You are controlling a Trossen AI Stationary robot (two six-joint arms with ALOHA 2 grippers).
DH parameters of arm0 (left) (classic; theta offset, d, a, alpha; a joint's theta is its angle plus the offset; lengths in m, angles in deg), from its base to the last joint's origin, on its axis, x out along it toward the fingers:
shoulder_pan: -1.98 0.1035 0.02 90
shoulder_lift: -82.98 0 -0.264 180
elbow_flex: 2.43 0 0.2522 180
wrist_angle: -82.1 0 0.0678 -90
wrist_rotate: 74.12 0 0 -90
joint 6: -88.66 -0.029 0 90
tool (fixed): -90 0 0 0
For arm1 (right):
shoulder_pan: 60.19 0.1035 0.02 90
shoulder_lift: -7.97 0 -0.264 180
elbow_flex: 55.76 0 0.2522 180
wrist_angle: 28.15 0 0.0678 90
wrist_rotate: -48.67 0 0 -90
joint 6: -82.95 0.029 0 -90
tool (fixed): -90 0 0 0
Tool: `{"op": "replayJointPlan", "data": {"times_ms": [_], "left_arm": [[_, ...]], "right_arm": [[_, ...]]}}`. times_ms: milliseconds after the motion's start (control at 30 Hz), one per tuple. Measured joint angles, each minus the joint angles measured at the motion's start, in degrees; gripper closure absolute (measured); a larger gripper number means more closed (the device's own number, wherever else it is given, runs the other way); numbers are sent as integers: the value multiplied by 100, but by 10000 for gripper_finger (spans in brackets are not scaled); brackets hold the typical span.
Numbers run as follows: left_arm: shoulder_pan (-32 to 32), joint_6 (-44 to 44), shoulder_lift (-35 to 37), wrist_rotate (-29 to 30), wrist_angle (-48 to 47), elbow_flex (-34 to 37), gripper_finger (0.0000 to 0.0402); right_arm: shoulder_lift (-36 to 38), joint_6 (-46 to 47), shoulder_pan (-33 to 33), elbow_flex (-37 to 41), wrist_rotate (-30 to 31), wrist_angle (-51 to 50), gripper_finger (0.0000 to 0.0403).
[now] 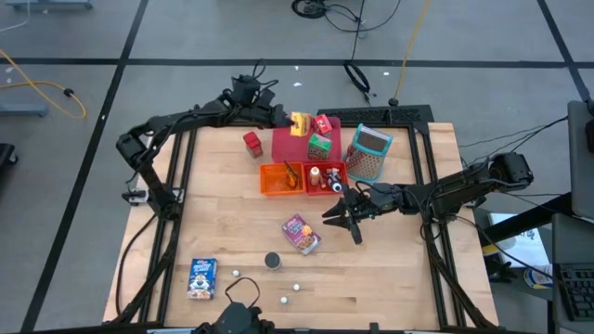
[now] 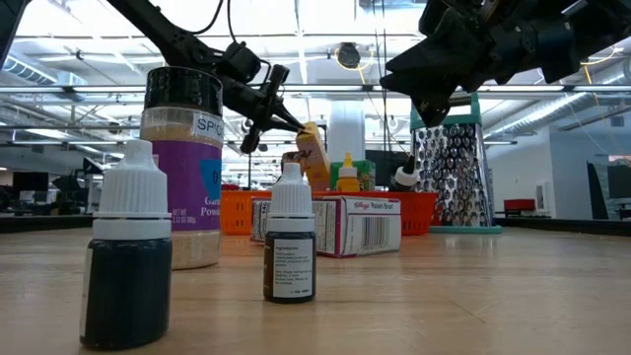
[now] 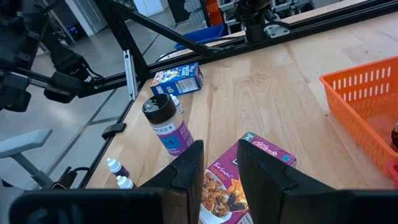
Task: Pick & Place Kitchen Items
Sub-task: Put the yellow cereal box into the pink bin
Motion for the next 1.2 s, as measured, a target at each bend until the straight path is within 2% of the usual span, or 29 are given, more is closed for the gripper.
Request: {"op": "replayJointPlan", "data": {"times_ms": [267, 533, 900, 1033, 1200], "left_arm": [[-66, 250, -175, 84, 91, 0, 401], [-164, 352, -622, 28, 380, -437, 399], [-234, 508, -1278, -8, 273, -660, 373], [-234, 504, -1302, -13, 406, -660, 363], [-219, 497, -1304, 31, 673, -660, 332]], "right_arm": [[0, -28, 1, 0, -2, 18, 314], [0, -46, 31, 2, 2, -30, 314], [0, -70, 37, 2, -4, -70, 314], [0, -70, 37, 2, -4, -73, 314], [0, -89, 37, 2, -2, -76, 314]]}}
